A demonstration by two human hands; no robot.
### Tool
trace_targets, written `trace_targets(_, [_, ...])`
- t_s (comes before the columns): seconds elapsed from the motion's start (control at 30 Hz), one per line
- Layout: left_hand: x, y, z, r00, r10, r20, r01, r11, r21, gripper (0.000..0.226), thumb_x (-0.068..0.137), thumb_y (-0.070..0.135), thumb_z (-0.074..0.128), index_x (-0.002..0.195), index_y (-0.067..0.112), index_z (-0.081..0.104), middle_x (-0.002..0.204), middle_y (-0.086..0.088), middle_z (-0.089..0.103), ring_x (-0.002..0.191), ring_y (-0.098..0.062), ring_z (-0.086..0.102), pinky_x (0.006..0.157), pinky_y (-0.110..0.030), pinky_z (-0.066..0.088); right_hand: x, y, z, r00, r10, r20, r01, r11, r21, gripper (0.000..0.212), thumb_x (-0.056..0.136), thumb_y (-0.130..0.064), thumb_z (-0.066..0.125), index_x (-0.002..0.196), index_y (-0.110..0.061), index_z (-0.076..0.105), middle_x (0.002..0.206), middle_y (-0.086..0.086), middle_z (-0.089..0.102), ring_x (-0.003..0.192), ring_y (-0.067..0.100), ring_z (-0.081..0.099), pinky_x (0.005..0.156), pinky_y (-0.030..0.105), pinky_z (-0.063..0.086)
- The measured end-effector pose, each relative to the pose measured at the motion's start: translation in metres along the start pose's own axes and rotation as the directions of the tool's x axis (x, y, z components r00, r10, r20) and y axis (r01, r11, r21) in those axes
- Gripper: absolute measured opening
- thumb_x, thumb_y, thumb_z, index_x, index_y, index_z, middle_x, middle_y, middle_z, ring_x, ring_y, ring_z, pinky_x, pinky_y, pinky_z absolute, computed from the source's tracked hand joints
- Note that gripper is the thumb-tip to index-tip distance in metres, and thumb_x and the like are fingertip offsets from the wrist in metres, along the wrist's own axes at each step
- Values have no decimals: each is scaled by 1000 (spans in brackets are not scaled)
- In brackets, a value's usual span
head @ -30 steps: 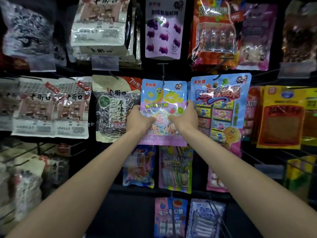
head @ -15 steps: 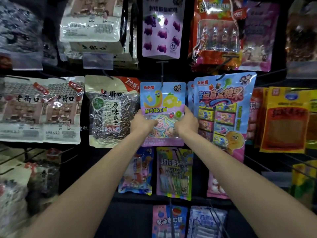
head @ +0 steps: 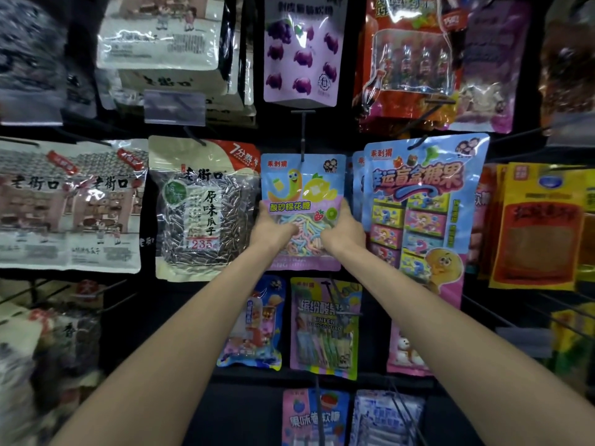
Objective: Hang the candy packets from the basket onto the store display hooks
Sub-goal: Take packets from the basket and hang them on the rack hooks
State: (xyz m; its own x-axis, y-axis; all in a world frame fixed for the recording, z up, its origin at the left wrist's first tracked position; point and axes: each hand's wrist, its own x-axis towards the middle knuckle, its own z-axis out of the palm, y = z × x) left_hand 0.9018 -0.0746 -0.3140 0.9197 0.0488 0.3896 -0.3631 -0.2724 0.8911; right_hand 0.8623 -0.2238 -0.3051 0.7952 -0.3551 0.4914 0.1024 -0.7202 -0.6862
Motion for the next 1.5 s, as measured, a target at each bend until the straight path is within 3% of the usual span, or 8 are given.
trace_targets(0.1, [-2,1,3,1000,-11,-14,12,998,59,117,82,27,78,167,30,-3,167,-8,34,141,-30,51,111,-39,49,0,4,0,1000,-26,-1,26,1000,-5,96,94,0,61,168,-23,5,132,10,65,101,29,66,74,36,57])
trace_targets(0.2, [-16,7,7,997,54,-46,-44,980,196,105,94,23,70,167,26,-6,175,-10,2,151,-31,36,86,-12,48,-3,9,5,995,-97,-15,97,995,-5,100,92,-4,68,167,-19,4,136,12,62,110,32,66,74,37,56])
trace_targets(0.27, [-20,4,11,989,130,-71,-103,949,297,101,96,18,66,167,27,-6,175,-11,-9,154,-35,31,97,-26,52,-8,10,7,990,-138,4,138,990,-29,102,91,-6,71,167,-17,3,151,16,49,124,36,60,84,40,56])
trace_targets(0.33, [-25,1,13,978,194,-77,-153,918,366,99,94,13,63,167,28,-2,175,-9,-9,156,-39,24,107,-47,51,-16,13,8,983,-179,38,182,980,-83,98,93,-4,69,167,-16,5,164,19,28,135,39,51,98,44,53])
trace_targets(0.47, [-40,-2,14,960,276,-38,-210,804,556,87,98,11,55,167,24,6,175,-7,-11,161,-36,-3,114,-56,40,-29,22,17,935,-354,21,348,903,-250,78,93,1,64,160,-10,25,168,19,14,149,41,30,113,46,43])
trace_targets(0.67, [-34,-4,15,947,320,42,-248,639,728,93,93,19,60,167,23,4,174,-10,-11,160,-39,-4,119,-63,34,-30,21,20,911,-389,141,409,798,-443,107,86,6,70,166,-22,6,172,17,-16,159,40,-13,119,48,38])
trace_targets(1.2, [-7,2,14,943,309,126,-266,465,845,103,94,40,67,167,23,-4,173,-13,-17,161,-37,-5,113,-57,42,-6,11,22,910,-367,194,415,783,-464,107,87,5,72,167,-22,6,172,17,-14,159,42,-11,123,52,34])
trace_targets(1.5, [-39,1,-3,936,282,211,-313,387,867,103,89,19,71,166,21,5,173,-16,1,159,-39,8,113,-57,43,-40,3,14,916,-318,246,396,817,-420,100,89,7,68,165,-9,5,171,21,-14,159,40,-12,128,48,24])
